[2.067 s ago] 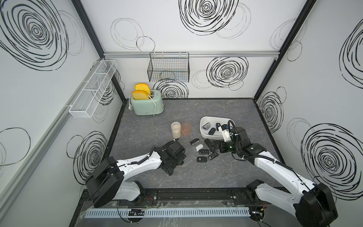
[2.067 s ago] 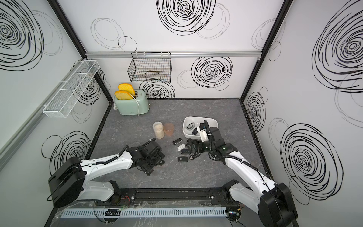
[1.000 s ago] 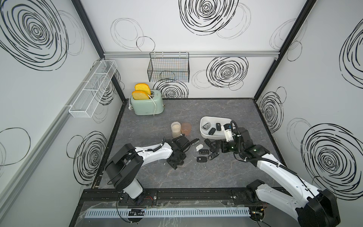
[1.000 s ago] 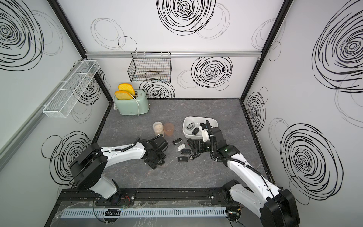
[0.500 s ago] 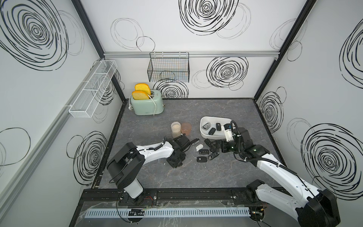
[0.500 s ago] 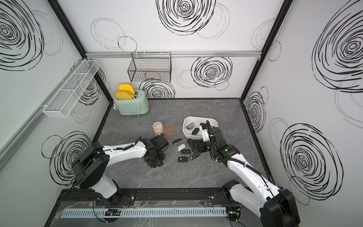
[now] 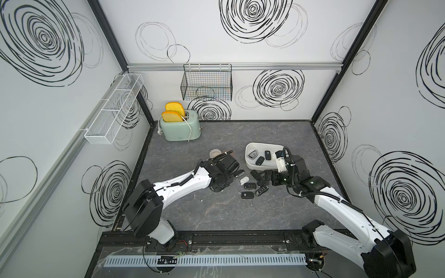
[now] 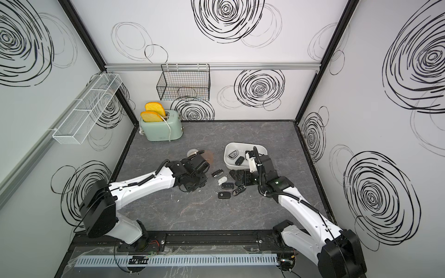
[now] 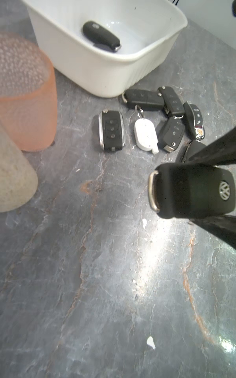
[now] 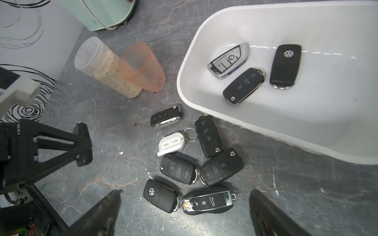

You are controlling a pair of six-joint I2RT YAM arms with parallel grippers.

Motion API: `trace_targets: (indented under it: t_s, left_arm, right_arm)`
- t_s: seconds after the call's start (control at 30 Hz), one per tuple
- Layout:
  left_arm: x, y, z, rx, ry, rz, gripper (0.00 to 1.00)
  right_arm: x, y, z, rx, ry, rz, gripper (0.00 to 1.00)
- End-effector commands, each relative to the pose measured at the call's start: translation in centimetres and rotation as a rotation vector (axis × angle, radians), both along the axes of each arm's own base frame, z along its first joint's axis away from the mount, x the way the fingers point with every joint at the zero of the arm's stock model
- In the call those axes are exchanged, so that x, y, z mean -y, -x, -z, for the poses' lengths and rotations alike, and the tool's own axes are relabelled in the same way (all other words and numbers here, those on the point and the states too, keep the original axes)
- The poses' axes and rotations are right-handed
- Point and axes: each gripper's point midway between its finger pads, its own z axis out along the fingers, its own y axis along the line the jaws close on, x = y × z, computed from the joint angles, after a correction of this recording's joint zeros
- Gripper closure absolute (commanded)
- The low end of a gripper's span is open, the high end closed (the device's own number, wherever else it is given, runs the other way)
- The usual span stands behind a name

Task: Place the car key into the storage box
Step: Pick up the car key from the center of the board, then place the car key in the storage box.

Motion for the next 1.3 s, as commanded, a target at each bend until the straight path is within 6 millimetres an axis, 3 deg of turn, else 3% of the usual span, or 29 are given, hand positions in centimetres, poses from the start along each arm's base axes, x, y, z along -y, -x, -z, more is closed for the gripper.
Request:
trace_targets:
  t_s: [0.0, 0.33, 0.6, 0.83, 1.27]
  left_arm:
    - [1.2, -1.7, -3.2, 0.124, -0.005, 0.075, 0.73]
    - [7.5, -5.9, -8.0, 0.309, -0.009, 0.333, 0.73]
    - [13.3, -9.6, -9.5, 0.404, -0.02, 0.547, 0.72]
    - [17.7, -13.0, -8.2, 0.452, -0.008, 0.665, 0.71]
    - [21.7, -18.7, -3.2, 0.441, 0.069, 0.681, 0.66]
  right_arm:
    - [1.1, -1.0, -1.1, 0.007, -0.016, 0.054, 0.01]
    - [4.5, -2.5, -1.2, -0.013, -0.054, 0.191, 0.01]
    - [6.0, -3.3, -1.0, -0.045, -0.074, 0.256, 0.01]
    - [6.9, -3.8, -0.6, -0.072, -0.082, 0.286, 0.01]
    - [7.9, -4.4, -0.2, -0.094, -0.084, 0.332, 0.01]
